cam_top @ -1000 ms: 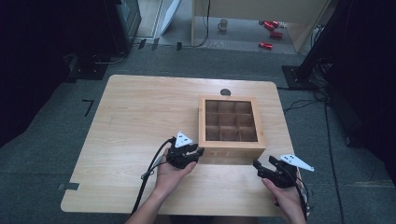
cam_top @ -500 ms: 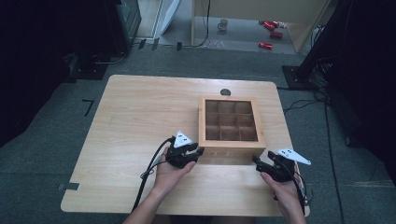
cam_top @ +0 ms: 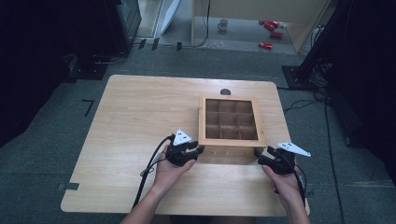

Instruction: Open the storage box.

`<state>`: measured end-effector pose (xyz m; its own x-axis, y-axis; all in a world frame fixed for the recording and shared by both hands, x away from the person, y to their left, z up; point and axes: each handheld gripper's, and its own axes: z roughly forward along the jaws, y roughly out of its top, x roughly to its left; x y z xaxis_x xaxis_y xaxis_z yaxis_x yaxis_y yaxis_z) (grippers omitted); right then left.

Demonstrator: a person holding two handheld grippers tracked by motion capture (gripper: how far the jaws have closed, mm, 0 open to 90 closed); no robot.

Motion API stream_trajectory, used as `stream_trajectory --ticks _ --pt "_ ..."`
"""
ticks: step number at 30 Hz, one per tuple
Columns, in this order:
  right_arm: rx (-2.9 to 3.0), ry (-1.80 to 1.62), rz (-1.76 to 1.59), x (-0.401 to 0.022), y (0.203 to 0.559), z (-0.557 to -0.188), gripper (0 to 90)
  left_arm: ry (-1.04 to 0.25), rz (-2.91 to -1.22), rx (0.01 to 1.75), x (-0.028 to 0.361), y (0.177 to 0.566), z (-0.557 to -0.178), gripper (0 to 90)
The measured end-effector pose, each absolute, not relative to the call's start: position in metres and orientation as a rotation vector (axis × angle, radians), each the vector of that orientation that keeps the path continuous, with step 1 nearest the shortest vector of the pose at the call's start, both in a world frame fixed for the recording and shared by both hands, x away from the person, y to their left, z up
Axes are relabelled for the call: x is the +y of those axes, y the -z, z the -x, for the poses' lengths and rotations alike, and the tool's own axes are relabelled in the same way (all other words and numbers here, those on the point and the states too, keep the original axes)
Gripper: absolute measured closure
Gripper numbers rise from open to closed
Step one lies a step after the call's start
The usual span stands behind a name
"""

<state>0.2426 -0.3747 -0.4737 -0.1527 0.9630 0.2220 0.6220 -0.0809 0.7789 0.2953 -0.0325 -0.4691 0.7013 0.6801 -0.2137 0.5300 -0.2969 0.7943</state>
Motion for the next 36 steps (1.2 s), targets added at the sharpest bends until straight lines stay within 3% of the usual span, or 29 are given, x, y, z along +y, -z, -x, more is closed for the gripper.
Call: stream_trajectory --ticks 7,13,20,25,36 --pt "1.785 -1.123 -1.637 -0.373 0.474 -0.241 43.5 -0.19 -1.961 0.921 -0.031 0.469 -0.296 65.3" --pt "1.788 -1.126 -1.583 -0.373 0.475 -0.24 43.6 -0.198 -1.963 0.933 -0.019 0.472 -0.294 58.2" --pt "1.787 -1.143 -1.539 -0.374 0.472 -0.24 43.5 -0.282 -2.065 1.035 0.006 0.49 -0.284 31.6" --pt "1.787 -1.145 -1.51 -0.375 0.466 -0.24 43.4 -0.294 -2.075 1.126 0.031 0.502 -0.277 18.8" --pt "1.767 -1.154 -1.467 -0.374 0.441 -0.246 42.9 -0.397 -2.09 1.161 0.062 0.516 -0.257 17.3"
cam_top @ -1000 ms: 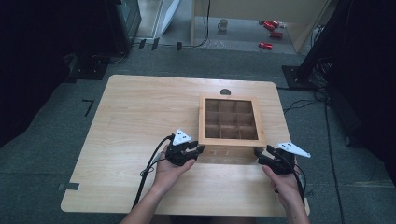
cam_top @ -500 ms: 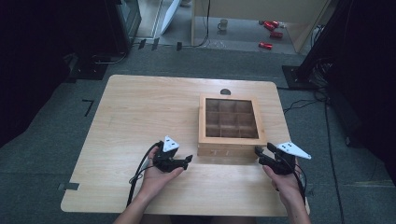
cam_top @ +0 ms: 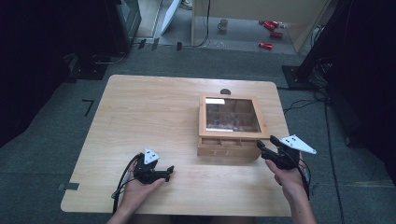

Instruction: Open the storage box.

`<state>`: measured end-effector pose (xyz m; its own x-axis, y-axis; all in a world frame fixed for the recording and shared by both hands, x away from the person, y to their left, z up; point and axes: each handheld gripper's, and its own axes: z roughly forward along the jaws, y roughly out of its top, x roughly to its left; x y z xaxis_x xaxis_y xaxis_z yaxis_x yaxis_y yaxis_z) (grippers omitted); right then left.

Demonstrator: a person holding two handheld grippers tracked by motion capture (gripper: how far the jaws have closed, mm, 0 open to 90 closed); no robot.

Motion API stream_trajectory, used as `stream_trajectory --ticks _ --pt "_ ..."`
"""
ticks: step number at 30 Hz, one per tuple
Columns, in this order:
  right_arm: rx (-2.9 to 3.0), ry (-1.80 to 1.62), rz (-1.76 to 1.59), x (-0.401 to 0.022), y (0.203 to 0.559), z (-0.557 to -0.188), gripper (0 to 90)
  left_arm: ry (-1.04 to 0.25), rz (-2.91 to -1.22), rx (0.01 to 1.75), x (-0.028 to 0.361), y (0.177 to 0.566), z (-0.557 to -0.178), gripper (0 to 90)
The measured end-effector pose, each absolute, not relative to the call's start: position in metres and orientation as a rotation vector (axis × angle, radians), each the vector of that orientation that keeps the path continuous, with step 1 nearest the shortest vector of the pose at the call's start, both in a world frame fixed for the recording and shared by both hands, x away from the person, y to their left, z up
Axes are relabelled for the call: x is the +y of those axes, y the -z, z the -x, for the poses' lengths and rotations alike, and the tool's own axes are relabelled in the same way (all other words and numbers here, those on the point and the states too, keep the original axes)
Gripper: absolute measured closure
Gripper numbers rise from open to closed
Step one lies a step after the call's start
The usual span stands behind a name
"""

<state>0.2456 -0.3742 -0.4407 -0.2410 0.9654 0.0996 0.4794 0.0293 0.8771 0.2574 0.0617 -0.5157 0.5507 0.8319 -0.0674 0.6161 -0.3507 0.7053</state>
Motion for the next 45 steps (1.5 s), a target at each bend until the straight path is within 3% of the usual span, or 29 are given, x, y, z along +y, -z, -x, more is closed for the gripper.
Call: stream_trajectory --ticks 4,19,24,45 --pt "1.757 -1.151 -1.454 -0.374 0.428 -0.25 42.9 -0.496 -2.111 1.163 0.056 0.519 -0.253 17.1" --pt "1.743 -1.117 -1.383 -0.369 0.395 -0.278 41.2 -0.496 -2.103 1.174 0.055 0.519 -0.253 15.8" --pt "1.719 -1.099 -1.377 -0.369 0.39 -0.288 35.2 -0.499 -2.101 1.177 0.055 0.519 -0.253 15.9" --pt "1.716 -1.183 -1.277 -0.379 0.38 -0.324 37.4 -0.499 -2.103 1.178 0.055 0.519 -0.253 15.9"
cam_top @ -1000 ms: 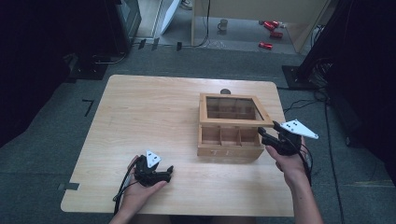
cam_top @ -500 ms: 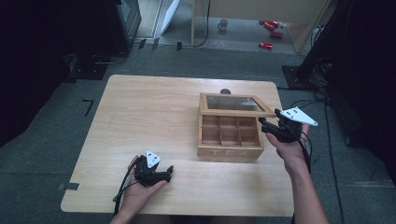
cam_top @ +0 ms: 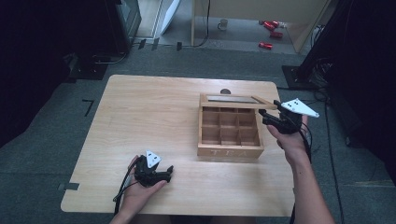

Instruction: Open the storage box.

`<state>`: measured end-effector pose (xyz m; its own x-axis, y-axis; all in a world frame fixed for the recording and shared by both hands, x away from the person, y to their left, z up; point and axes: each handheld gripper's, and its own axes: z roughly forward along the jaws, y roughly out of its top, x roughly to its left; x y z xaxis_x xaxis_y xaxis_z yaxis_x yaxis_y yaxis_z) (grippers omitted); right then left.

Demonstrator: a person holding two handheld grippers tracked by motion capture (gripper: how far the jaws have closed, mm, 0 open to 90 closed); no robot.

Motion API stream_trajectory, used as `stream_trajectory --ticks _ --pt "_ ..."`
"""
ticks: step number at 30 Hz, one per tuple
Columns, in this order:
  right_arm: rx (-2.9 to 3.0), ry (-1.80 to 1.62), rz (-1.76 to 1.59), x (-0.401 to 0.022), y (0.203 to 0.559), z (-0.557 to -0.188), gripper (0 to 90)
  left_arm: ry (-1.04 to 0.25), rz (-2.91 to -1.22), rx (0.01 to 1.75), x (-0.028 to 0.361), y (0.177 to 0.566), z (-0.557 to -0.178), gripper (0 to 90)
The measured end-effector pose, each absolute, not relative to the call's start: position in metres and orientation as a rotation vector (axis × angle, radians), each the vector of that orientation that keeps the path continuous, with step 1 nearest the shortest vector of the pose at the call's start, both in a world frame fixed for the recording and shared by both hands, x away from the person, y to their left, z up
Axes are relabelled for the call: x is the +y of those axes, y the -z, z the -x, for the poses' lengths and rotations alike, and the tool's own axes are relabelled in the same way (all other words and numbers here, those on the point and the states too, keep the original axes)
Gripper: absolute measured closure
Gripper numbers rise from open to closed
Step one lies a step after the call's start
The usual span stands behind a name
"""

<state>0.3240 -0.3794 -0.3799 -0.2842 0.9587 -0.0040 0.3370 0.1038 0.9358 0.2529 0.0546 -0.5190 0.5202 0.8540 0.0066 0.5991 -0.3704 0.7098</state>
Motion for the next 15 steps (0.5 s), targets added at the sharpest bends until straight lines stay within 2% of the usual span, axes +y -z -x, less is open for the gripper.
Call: stream_trajectory --ticks 6,15 --pt "1.728 -1.197 -1.27 -0.381 0.377 -0.334 37.6 -0.499 -2.105 1.177 0.055 0.519 -0.253 15.9" --pt "1.758 -1.177 -1.238 -0.377 0.377 -0.352 42.6 -0.499 -2.103 1.179 0.055 0.519 -0.253 16.1"
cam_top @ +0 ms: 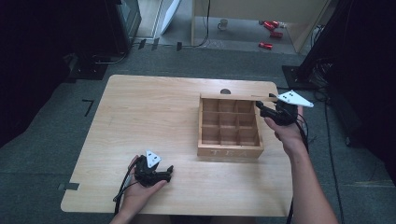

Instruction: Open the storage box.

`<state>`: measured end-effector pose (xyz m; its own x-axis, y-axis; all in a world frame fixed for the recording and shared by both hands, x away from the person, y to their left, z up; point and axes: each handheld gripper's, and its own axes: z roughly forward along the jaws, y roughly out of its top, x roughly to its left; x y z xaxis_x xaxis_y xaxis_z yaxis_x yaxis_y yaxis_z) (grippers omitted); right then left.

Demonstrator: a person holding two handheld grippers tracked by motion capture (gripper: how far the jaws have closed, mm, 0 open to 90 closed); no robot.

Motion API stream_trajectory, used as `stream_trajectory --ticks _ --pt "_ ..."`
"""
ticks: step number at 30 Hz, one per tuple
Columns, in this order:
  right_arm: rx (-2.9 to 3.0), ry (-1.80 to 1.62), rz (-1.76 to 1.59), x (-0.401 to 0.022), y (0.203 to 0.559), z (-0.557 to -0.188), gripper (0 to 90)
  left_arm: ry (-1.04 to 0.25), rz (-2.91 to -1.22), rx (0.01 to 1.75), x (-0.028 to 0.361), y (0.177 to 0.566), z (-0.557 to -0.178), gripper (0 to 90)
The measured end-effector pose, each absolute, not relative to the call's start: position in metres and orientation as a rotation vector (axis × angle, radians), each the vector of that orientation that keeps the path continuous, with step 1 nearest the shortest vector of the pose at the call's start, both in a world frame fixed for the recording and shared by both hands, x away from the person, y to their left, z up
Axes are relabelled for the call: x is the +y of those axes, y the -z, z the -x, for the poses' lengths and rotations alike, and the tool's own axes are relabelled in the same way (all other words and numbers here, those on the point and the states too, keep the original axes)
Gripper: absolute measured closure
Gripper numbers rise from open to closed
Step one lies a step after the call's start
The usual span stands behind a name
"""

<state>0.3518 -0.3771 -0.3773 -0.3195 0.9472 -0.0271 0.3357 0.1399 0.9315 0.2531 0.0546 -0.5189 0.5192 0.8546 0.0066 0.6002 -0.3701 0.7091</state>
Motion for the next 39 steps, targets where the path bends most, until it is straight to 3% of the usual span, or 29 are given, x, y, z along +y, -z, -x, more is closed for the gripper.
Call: stream_trajectory --ticks 20,23,26,39 --pt "1.751 -1.209 -1.253 -0.386 0.365 -0.394 49.9 -0.499 -2.104 1.178 0.055 0.519 -0.253 16.1" --pt "1.748 -1.193 -1.244 -0.386 0.364 -0.4 54.8 -0.499 -2.103 1.179 0.055 0.519 -0.253 16.4" --pt "1.721 -1.166 -1.255 -0.39 0.364 -0.405 66.1 -0.499 -2.105 1.177 0.055 0.519 -0.254 16.5" --pt "1.678 -1.215 -1.332 -0.392 0.358 -0.437 66.8 -0.498 -2.104 1.178 0.054 0.519 -0.254 16.6"
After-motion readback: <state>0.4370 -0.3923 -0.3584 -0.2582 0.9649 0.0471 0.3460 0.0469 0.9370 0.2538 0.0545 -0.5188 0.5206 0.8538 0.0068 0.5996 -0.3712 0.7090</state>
